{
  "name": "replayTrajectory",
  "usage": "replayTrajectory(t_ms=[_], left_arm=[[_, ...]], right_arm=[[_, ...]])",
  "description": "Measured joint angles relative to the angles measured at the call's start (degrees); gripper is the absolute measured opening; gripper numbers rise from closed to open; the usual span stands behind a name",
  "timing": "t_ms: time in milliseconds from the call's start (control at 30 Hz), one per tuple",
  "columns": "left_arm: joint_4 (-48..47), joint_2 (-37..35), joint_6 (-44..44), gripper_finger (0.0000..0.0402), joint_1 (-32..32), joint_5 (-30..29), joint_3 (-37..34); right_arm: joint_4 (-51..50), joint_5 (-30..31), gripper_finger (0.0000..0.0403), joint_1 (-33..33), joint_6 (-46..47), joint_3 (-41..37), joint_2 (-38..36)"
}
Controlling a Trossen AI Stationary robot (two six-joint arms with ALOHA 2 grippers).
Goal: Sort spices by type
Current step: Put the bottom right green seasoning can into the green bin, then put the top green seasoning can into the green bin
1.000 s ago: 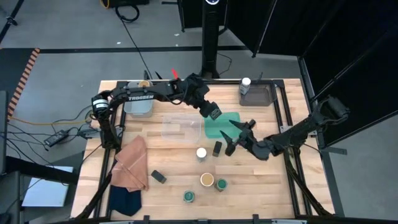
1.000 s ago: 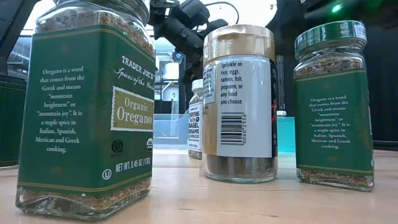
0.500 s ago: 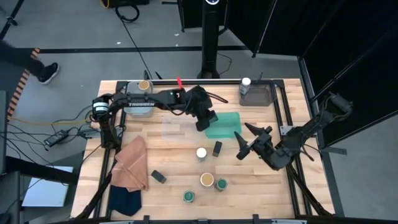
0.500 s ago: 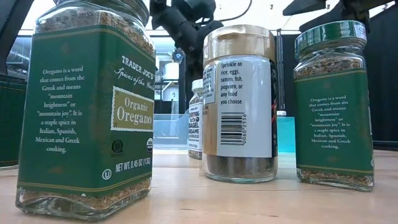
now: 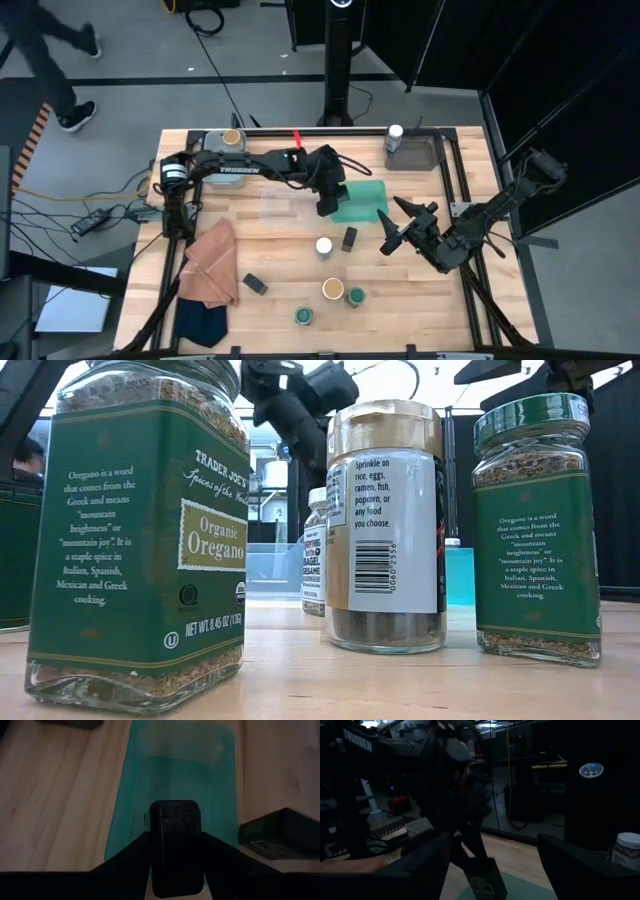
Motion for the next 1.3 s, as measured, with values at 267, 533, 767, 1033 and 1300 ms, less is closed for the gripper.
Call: replayTrajectory(t_ms=[267,533,767,1033,1300], left_arm=[[0.19,1.31,3.81,0.017,-0.03,1.48,0.0],[0.29,1.31,4.2,0.0218,-0.09,1.3,0.0],[-0.69,1.31,2.86,0.0234,-0.09,-0.13,2.11],[-19.47,1.3,3.75,0.0234,-0.09,2.82,21.17],[-40.43,0.76,16.39,0.0234,-0.33,4.19,40.44]], right_arm=[[0.17,-0.82,0.0303,0.01,0.05,0.0,0.0],[0.18,-1.71,0.0317,0.0,0.01,0.0,0.0],[1.7,-4.94,0.0318,0.17,-5.95,0.0,0.02],[14.29,-6.78,0.0305,-0.81,-16.6,0.41,0.02],[6.84,-4.2,0.0304,1.13,-20.03,7.33,0.03]])
